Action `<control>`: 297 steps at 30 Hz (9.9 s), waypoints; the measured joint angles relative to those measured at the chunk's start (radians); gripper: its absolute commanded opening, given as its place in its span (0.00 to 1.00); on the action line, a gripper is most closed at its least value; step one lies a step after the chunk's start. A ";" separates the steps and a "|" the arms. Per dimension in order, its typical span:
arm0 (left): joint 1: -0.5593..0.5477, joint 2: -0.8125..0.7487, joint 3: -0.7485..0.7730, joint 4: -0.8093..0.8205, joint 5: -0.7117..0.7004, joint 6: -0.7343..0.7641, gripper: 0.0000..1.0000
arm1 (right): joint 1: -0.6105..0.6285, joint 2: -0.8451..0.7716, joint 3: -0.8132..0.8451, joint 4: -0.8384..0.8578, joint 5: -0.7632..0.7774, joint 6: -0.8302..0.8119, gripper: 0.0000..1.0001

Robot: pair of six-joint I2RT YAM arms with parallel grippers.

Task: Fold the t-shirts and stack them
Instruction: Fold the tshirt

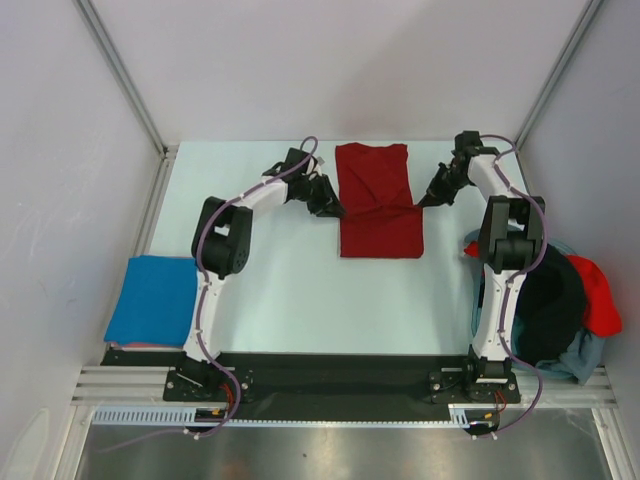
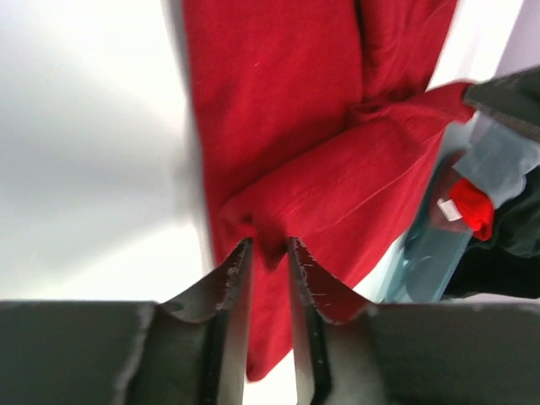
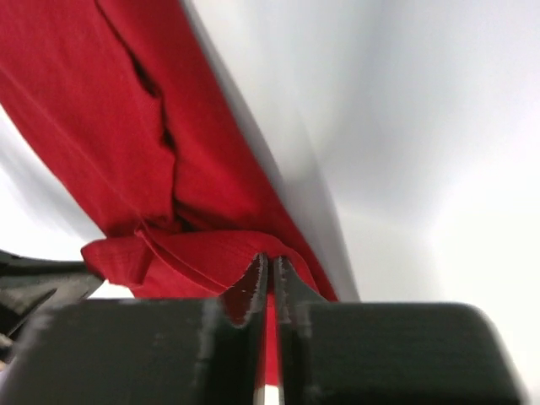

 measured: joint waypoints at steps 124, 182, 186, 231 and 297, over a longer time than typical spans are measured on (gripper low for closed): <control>-0.058 -0.534 -0.885 0.001 0.029 0.244 0.41 | 0.212 -0.636 -1.069 0.220 -0.174 -0.079 0.20; 0.027 -0.210 -0.297 -0.129 -0.111 0.300 0.01 | 0.098 -0.263 -0.529 0.199 -0.149 -0.156 0.00; 0.029 -0.214 -0.296 -0.130 -0.113 0.296 0.00 | 0.098 -0.263 -0.515 0.193 -0.150 -0.156 0.00; -0.181 -0.438 -0.744 0.090 0.043 0.176 0.25 | 0.353 -0.436 -0.889 0.326 -0.463 -0.089 0.14; -0.209 -0.872 -1.508 0.735 -0.364 -0.963 0.01 | 0.556 -1.210 -1.725 0.930 0.448 1.104 0.02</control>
